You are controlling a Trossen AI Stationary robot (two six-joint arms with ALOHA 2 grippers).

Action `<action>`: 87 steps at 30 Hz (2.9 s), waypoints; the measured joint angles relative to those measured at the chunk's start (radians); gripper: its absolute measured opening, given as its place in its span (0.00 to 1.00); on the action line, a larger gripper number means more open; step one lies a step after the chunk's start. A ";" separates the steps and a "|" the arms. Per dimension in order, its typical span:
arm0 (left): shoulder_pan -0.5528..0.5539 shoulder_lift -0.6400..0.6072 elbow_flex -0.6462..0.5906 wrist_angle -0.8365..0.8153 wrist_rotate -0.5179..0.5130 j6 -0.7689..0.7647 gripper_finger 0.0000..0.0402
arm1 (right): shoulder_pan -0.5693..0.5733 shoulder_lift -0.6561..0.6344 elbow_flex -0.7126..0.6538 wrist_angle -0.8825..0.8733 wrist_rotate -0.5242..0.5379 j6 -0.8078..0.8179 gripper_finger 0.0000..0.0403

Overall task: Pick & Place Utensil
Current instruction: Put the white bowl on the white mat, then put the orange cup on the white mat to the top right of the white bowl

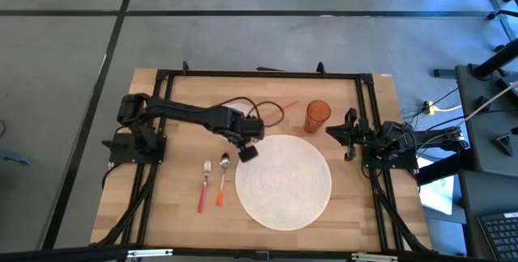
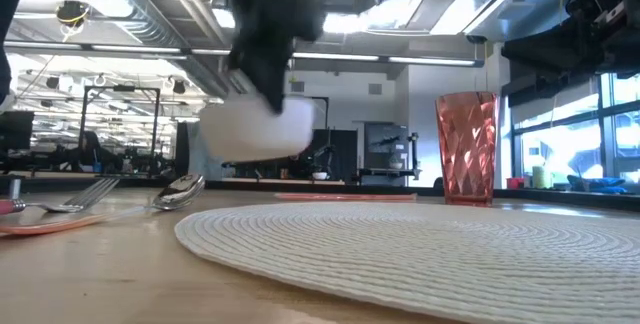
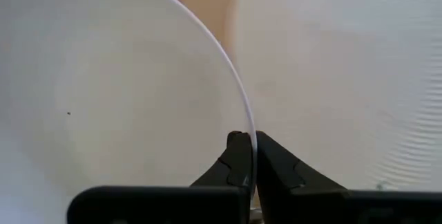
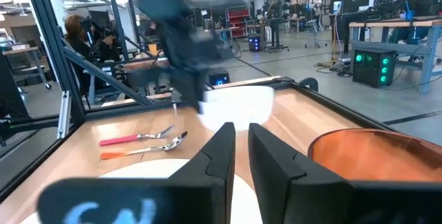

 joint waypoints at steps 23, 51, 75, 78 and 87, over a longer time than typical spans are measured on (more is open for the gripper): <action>-0.234 0.598 0.832 -0.166 0.158 0.222 0.01 | 0.000 0.000 0.000 -0.006 0.008 -0.009 0.11; -0.285 0.715 0.902 -0.107 0.175 0.162 0.10 | 0.000 0.000 0.000 -0.002 0.029 -0.019 0.11; -0.309 0.148 0.634 -0.204 -0.376 0.381 0.18 | 0.000 0.000 0.000 -0.017 -0.093 0.090 0.11; -0.289 -0.011 0.395 -0.053 -0.313 0.416 0.05 | 0.000 0.000 0.000 -0.020 -0.108 0.089 0.11; -0.129 -0.598 -0.510 0.752 0.078 0.453 0.01 | 0.000 0.000 0.000 -0.020 -0.108 0.089 0.11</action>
